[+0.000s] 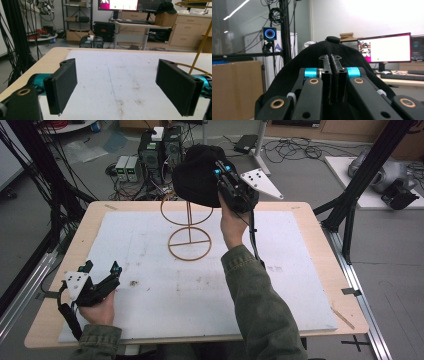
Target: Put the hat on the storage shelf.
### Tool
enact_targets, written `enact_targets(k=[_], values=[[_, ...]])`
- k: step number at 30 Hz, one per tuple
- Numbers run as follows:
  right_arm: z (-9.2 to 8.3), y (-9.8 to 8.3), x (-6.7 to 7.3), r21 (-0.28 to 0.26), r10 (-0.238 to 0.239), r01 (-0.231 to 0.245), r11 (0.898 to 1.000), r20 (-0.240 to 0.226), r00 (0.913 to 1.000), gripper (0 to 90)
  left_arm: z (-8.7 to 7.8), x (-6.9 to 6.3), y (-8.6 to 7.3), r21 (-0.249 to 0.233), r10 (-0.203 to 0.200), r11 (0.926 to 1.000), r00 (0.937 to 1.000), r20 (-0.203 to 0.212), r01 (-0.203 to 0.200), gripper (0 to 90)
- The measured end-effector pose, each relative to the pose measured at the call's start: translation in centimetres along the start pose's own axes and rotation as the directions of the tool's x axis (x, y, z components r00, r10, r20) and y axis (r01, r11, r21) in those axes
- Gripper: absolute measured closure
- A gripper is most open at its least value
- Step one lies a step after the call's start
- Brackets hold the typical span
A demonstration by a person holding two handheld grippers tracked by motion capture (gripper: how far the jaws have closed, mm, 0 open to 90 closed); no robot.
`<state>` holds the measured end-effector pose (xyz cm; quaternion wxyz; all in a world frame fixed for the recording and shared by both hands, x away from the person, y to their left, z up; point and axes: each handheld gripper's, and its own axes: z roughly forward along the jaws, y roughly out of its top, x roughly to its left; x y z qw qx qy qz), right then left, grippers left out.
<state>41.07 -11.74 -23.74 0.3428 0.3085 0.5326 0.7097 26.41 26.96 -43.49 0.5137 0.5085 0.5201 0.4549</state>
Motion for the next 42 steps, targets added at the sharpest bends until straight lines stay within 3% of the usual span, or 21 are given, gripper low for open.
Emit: enact_targets(k=[6,18,26,34,42], values=[[0.9,-0.5,0.9,0.009,0.004,-0.004,1.0,-0.025,0.9997,88.1,0.0,0.0,0.0,-0.007,0.009,0.9999,0.9998,0.016,-0.008,17.5],[2.3,-1.4,2.4,0.025,0.007,-0.006,1.0,-0.053,0.9986,88.1,0.0,0.1,0.0,-0.009,0.002,1.0,1.0,0.009,-0.002,17.6],[3.0,-2.8,3.7,0.078,-0.014,0.021,0.997,-0.088,0.996,88.0,0.1,0.1,0.0,-0.009,0.005,0.9999,1.0,0.008,-0.005,17.6],[3.0,-5.0,4.0,0.139,-0.022,0.034,0.99,-0.086,0.996,88.0,0.0,0.1,0.0,-0.009,0.005,0.9999,0.9999,0.009,-0.005,17.6],[2.5,-6.6,3.4,0.176,-0.019,0.033,0.984,-0.079,0.9967,88.0,0.1,0.1,0.0,-0.005,0.004,1.0,0.9999,0.01,-0.004,17.6]])
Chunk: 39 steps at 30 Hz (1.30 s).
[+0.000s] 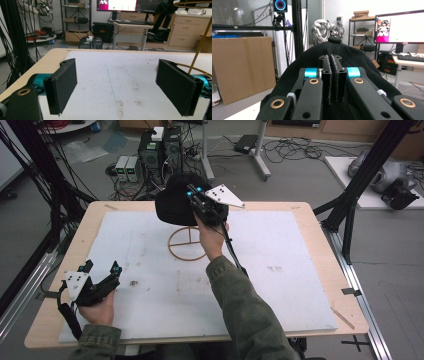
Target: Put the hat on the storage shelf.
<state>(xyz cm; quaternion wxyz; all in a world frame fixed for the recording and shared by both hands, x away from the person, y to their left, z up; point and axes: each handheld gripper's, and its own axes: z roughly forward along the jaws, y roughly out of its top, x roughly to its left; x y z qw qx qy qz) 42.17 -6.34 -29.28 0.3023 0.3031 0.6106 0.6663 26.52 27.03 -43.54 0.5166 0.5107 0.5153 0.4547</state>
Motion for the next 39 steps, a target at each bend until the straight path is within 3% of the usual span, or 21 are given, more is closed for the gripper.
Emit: enact_targets(k=[24,27,33,35,39], values=[[-0.7,-0.9,0.2,-0.002,0.001,-0.001,1.0,-0.017,0.9999,85.0,0.1,0.0,0.0,0.009,0.005,0.9999,1.0,-0.001,-0.005,17.8],[-0.8,-1.0,-0.3,-0.005,0.032,-0.033,0.999,-0.054,0.998,77.6,0.1,0.0,0.0,0.003,-0.003,1.0,1.0,0.001,0.003,17.8],[-0.9,-1.2,-1.1,-0.014,0.092,-0.093,0.996,-0.046,0.9947,55.9,0.1,0.1,0.0,0.004,-0.007,1.0,1.0,0.0,0.007,17.8],[-0.9,-1.2,-1.6,-0.013,0.14,-0.141,0.99,-0.06,0.9883,45.8,0.1,0.1,0.0,-0.001,-0.009,1.0,1.0,-0.001,0.009,17.8],[-1.0,-1.2,-2.0,-0.024,0.152,-0.153,0.988,-0.061,0.9866,36.0,0.1,0.1,0.0,0.001,-0.008,1.0,1.0,-0.001,0.008,17.8]])
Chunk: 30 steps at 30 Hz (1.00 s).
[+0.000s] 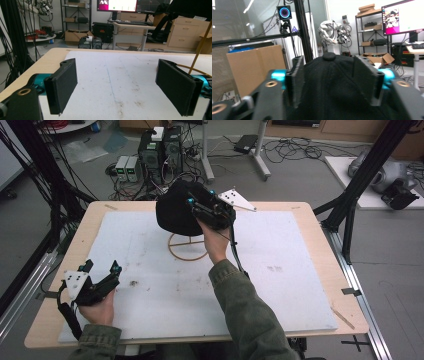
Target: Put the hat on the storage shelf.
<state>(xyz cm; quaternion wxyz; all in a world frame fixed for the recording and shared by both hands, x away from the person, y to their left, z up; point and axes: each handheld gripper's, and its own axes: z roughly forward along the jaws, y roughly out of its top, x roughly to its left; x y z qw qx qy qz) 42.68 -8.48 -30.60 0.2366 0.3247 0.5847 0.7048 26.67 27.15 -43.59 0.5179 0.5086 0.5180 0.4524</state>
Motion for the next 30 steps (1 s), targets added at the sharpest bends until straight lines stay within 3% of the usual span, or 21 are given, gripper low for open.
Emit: enact_targets(k=[1,4,9,13,17,21,25,30], values=[[-0.2,0.2,-0.2,-0.013,0.004,-0.004,1.0,0.004,1.0,29.4,0.0,0.0,0.0,0.0,0.002,1.0,1.0,0.0,-0.002,17.8],[-0.3,0.3,-0.5,-0.012,0.002,-0.002,1.0,0.017,0.9998,21.9,0.0,0.0,0.0,0.003,0.0,1.0,1.0,0.002,0.0,17.8],[-0.3,0.4,-0.8,0.019,-0.011,0.01,1.0,0.022,0.9997,16.9,0.0,0.0,0.0,-0.002,0.0,1.0,1.0,0.001,0.0,17.8],[-0.7,0.7,-0.7,0.04,-0.049,0.048,0.998,0.021,0.9986,16.0,0.0,0.0,0.0,0.0,0.001,1.0,1.0,0.004,-0.001,17.8],[-1.5,1.2,-0.8,0.067,-0.058,0.056,0.996,0.028,0.9979,15.1,0.0,0.0,0.0,-0.004,-0.001,1.0,1.0,0.002,0.001,17.7],[-2.5,1.6,-1.1,0.097,-0.111,0.106,0.99,0.05,0.9926,12.8,-0.1,0.0,0.1,-0.008,-0.005,1.0,1.0,0.006,0.005,17.7],[-3.5,2.1,-1.6,0.117,-0.087,0.084,0.99,0.022,0.9959,13.0,-0.1,0.0,0.1,-0.009,-0.008,0.9999,0.9999,0.006,0.008,17.7],[-4.9,2.7,-1.7,0.142,-0.138,0.132,0.981,0.035,0.9898,13.0,-0.1,0.0,0.1,-0.009,-0.013,0.9999,0.9999,0.004,0.013,17.7]])
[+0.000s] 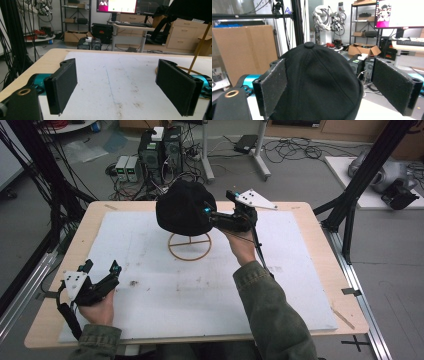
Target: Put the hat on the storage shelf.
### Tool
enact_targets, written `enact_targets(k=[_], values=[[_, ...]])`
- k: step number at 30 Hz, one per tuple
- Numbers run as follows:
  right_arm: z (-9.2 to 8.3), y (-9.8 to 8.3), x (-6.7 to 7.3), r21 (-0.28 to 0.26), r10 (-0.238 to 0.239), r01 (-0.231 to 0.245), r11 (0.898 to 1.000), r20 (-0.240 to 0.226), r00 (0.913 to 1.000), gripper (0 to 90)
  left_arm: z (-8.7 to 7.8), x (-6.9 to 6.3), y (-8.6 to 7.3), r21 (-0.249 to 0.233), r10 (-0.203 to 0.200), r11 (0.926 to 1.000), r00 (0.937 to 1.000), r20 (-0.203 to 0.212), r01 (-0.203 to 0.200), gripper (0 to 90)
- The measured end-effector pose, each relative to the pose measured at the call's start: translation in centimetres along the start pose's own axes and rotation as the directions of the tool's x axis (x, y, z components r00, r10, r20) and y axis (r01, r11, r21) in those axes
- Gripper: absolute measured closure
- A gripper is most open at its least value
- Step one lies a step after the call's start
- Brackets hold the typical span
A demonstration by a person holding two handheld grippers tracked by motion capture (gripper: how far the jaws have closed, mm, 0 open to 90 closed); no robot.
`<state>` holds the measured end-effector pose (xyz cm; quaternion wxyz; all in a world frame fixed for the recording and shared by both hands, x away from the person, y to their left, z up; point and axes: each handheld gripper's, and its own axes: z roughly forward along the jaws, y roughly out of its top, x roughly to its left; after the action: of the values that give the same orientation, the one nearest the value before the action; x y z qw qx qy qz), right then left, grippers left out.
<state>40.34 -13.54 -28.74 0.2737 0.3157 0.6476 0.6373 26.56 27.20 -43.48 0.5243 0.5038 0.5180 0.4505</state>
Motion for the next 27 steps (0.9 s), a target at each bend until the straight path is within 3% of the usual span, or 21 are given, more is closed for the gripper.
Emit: enact_targets(k=[5,15,27], values=[[-1.5,0.2,-0.5,0.002,-0.016,0.016,1.0,0.014,0.9998,13.0,0.0,0.0,0.0,-0.001,-0.002,1.0,1.0,0.001,0.002,17.7],[-5.8,-0.4,-3.0,-0.011,-0.014,0.015,1.0,0.084,0.9964,12.9,0.1,0.1,-0.1,0.002,-0.01,1.0,0.9999,-0.006,0.01,17.7],[-9.0,-1.0,-3.8,-0.021,-0.039,0.042,0.999,0.144,0.9888,12.9,0.2,0.1,-0.1,0.005,-0.017,0.9998,0.9998,-0.013,0.017,17.8]])
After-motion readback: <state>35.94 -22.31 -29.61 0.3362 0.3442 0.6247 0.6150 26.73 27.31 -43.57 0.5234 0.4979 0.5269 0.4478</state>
